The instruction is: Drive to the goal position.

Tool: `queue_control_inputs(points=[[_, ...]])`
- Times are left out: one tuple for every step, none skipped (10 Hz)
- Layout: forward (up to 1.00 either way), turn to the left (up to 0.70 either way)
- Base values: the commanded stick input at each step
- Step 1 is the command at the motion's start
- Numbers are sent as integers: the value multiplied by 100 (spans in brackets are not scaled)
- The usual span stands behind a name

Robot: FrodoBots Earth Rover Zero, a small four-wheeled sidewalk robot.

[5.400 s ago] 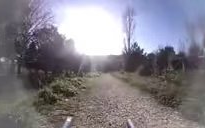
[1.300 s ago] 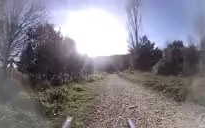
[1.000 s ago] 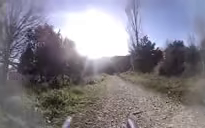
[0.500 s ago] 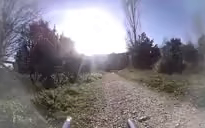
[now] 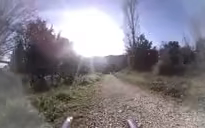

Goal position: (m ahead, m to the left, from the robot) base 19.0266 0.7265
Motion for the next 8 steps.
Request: queue_control_inputs(points=[[50,0],[50,0],[50,0],[50,0],[50,0],[50,-36],[50,-41],[50,-17]])
